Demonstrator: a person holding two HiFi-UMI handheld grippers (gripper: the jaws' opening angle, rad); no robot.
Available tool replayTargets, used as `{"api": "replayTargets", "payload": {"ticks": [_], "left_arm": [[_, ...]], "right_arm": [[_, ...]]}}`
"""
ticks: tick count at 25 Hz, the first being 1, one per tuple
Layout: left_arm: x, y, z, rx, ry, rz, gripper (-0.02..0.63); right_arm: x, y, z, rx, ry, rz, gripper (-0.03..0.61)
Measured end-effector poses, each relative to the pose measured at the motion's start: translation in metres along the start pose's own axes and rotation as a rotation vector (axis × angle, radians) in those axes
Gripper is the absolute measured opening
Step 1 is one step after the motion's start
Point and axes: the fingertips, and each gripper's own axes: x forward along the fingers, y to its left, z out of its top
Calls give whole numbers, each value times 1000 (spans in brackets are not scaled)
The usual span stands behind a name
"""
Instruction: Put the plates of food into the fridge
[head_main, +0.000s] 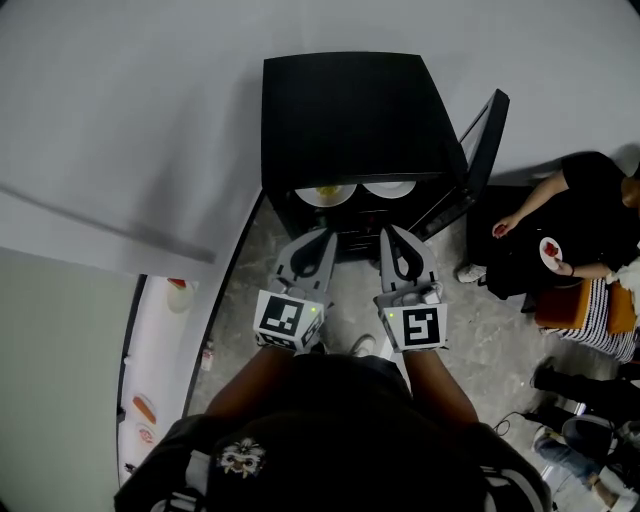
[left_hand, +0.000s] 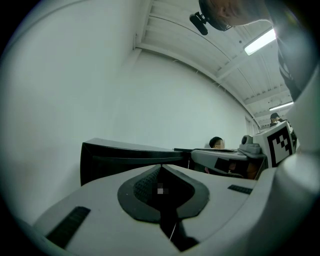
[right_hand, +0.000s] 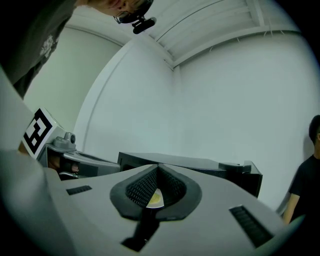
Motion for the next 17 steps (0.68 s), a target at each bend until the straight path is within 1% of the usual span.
{"api": "replayTargets", "payload": {"ticks": [8, 17], "left_arm": [[5, -12, -5, 9, 13, 11, 21], [7, -10, -11, 13, 33, 25, 21]], "right_arm": [[-7, -10, -2, 0, -11, 19, 23], [-9, -10, -5, 1, -7, 32, 23]]}}
